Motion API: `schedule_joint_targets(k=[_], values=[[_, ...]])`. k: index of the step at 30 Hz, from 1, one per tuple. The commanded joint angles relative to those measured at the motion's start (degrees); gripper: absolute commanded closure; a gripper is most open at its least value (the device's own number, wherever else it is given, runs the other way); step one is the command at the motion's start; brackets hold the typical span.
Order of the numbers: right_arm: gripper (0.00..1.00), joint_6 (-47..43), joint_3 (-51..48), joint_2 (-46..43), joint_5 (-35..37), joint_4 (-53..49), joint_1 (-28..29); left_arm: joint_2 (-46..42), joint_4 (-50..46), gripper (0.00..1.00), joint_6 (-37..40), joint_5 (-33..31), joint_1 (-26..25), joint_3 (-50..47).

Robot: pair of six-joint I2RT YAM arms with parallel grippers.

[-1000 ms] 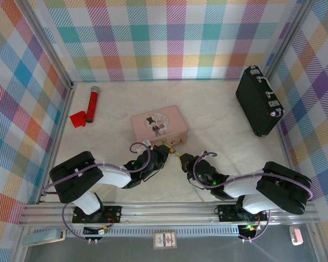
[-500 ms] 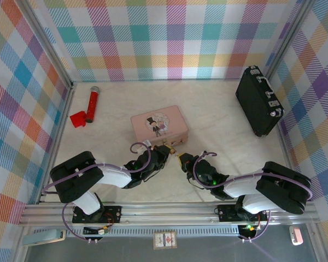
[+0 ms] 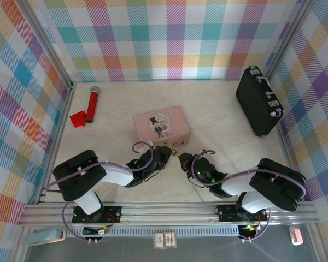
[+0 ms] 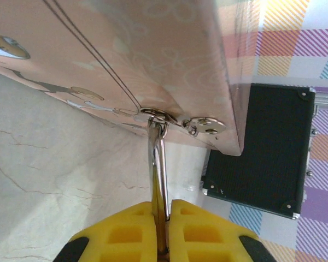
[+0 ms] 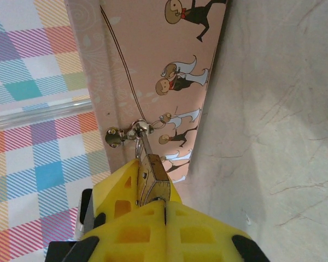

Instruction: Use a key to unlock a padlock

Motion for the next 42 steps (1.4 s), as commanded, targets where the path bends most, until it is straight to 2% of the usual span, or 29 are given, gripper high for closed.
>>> schedule_joint_targets(k=[1, 3, 4, 8, 9, 11, 16, 21, 24, 27, 32, 37, 39, 42], values=[[1.0, -2.2, 2.0, 0.5, -2.7, 2.9, -0.9, -1.1, 8.4, 0.99, 0.5, 4.9, -2.3, 4.0], [1.0, -4.0, 1.9, -0.5, -3.7, 1.1, -2.1, -1.4, 8.1, 0.99, 0.6, 3.9, -2.3, 3.5], [0.95, -4.8, 1.9, -1.2, -4.5, -0.3, -2.7, -1.6, 7.4, 0.99, 0.7, 3.5, -2.3, 3.4], [0.62, -10.9, 2.3, -6.7, -9.2, -11.2, -6.5, -3.8, -0.1, 0.99, 2.5, 1.9, -1.7, 3.7], [0.56, -13.2, 2.9, -8.7, -11.1, -15.8, -7.8, -4.5, -2.9, 0.99, 3.1, 1.4, -1.4, 3.8], [0.53, -18.4, 4.4, -12.4, -13.9, -24.5, -10.0, -5.6, -7.4, 0.99, 4.6, -0.1, -0.7, 3.7], [0.54, -35.2, 7.3, -22.3, -13.2, -40.8, -11.4, -7.2, -15.5, 0.99, 8.7, -2.9, 1.2, 3.6], [0.54, -50.3, 12.7, -21.5, -15.2, -49.9, -11.4, -6.1, -39.0, 1.0, 29.4, -7.3, 1.2, 16.5], [0.54, -53.5, 13.7, -19.3, -16.3, -49.7, -11.4, -4.8, -38.9, 1.0, 38.1, -10.3, 0.7, 16.9], [0.56, -56.2, 14.0, -16.9, -18.9, -46.9, -11.4, -4.2, -37.2, 1.0, 42.7, -12.0, 0.2, 15.5], [0.59, -61.1, 15.3, -12.2, -21.9, -43.4, -10.6, -4.8, -35.2, 0.99, 45.4, -12.5, -0.2, 14.5], [0.62, -65.0, 16.6, -9.9, -20.4, -42.1, -8.4, -3.4, -37.8, 0.99, 46.3, -13.3, 0.0, 16.2], [0.63, -65.7, 16.6, -9.2, -20.0, -41.2, -8.0, -2.3, -37.5, 0.99, 43.2, -10.1, 1.4, 15.5], [0.67, -67.3, 15.7, -8.2, -20.5, -37.1, -7.0, -2.8, -29.5, 0.99, 37.3, -4.5, 2.8, 11.2]])
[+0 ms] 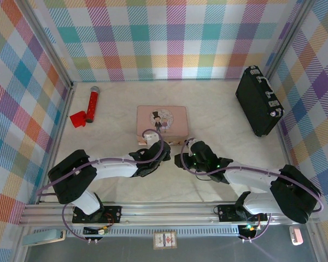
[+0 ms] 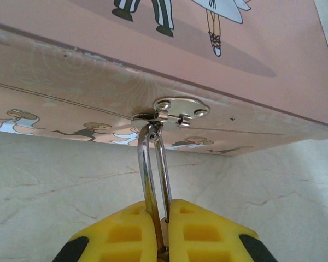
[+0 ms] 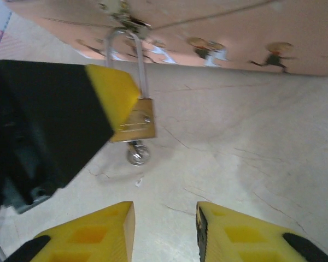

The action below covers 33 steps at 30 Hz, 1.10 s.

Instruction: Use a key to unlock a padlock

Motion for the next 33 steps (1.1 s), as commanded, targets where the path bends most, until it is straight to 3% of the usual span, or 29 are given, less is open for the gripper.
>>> schedule_joint_targets(k=[1, 12, 23, 33], values=[[0.69, -4.6, 0.1, 1.4, -0.2, 6.3, 1.4, -0.1, 7.8, 0.99, -3.2, 5.1, 1.7, -2.5], [0.75, -17.2, -0.7, 8.6, 2.2, 17.6, 5.1, -3.5, 0.7, 0.99, -9.1, 9.7, 3.3, 0.1], [0.71, -17.9, -1.0, 12.4, 4.4, 20.3, 5.8, -5.4, 0.9, 0.99, -11.1, 11.2, 4.0, -0.7], [0.73, -18.7, -0.4, 14.6, 2.7, 21.8, 6.0, -5.2, 3.0, 0.99, -13.3, 12.8, 4.6, -1.8]])
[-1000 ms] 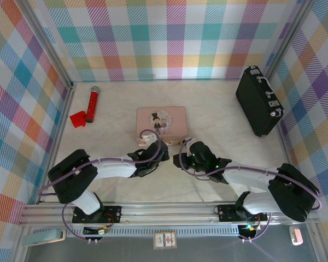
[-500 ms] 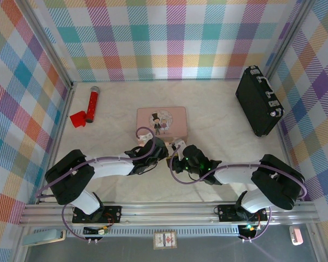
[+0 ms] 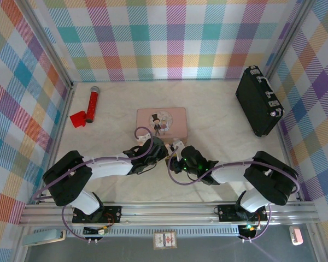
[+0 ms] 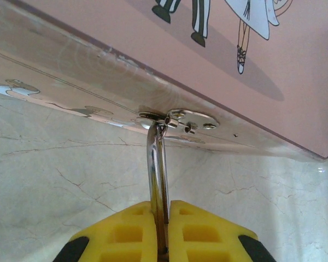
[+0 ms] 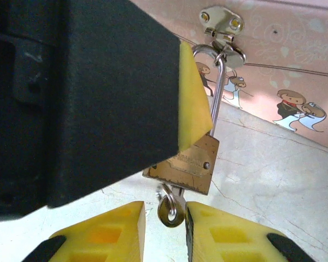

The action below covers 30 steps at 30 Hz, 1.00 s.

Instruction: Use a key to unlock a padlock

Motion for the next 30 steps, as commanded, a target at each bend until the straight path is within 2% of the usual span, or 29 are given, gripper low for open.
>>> schedule_joint_targets(k=[1, 5, 11, 18, 25, 30], values=[[0.73, -1.2, -0.2, 0.4, -0.6, 2.8, 0.5, -2.5, 3.8, 0.99, -0.6, 0.8, 0.6, -0.5], [0.75, -1.5, 0.1, 0.9, 0.6, 2.9, 0.6, -2.8, 3.9, 0.99, -0.9, 1.7, 0.7, -0.4], [0.89, -2.1, 1.3, 1.9, 1.6, 2.3, 0.6, -3.0, 4.4, 0.99, -2.0, 2.7, 0.7, -1.0], [1.0, -2.2, 0.6, 0.5, 3.3, 3.1, 0.6, -2.7, 4.1, 0.99, -2.3, 3.7, 0.7, -0.7], [1.0, 1.0, 0.3, 0.2, 2.0, 6.3, 0.5, -1.7, 4.7, 0.99, -2.9, 4.8, 0.7, -1.0], [1.0, 9.9, -1.3, 2.0, -4.8, 12.3, -2.6, -2.1, 4.7, 0.99, -3.3, 4.2, 0.7, -1.9]])
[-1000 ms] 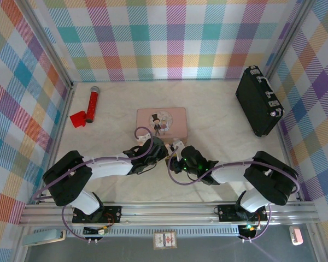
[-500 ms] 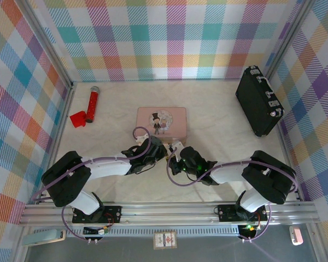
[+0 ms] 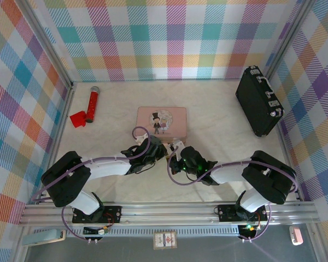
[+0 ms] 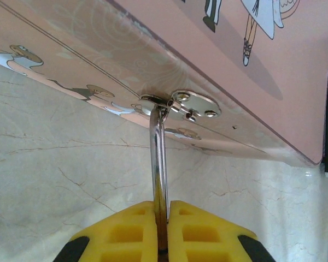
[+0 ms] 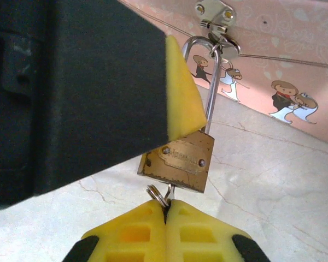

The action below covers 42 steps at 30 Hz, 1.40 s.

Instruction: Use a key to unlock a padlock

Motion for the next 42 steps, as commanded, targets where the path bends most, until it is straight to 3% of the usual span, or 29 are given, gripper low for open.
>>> schedule_joint_targets(k=[1, 8, 18, 24, 33, 42], values=[[1.0, 8.5, -1.2, 1.5, -6.3, 10.9, -2.7, -1.4, 3.4, 0.98, -1.0, 2.0, -0.2, -1.0], [1.0, 21.0, -3.9, 7.2, -14.6, 23.6, -7.6, -1.9, 4.5, 0.98, -1.2, 1.3, -0.1, -2.0], [1.0, 35.6, -7.5, 18.2, -16.1, 42.3, -11.0, -1.6, 6.4, 0.98, -2.0, 1.4, -0.1, -3.5], [1.0, 37.1, -6.5, 21.6, -18.7, 45.2, -11.6, -1.1, 7.3, 0.93, -2.2, 2.0, 0.1, -4.3], [1.0, 34.9, -7.0, 19.8, -18.0, 41.5, -11.5, -0.4, 7.9, 0.63, -2.6, 2.5, 1.3, -5.5], [1.0, 34.1, -7.1, 18.6, -17.9, 39.4, -11.5, -4.1, 6.3, 0.45, -1.8, -0.3, 2.1, -8.0]])
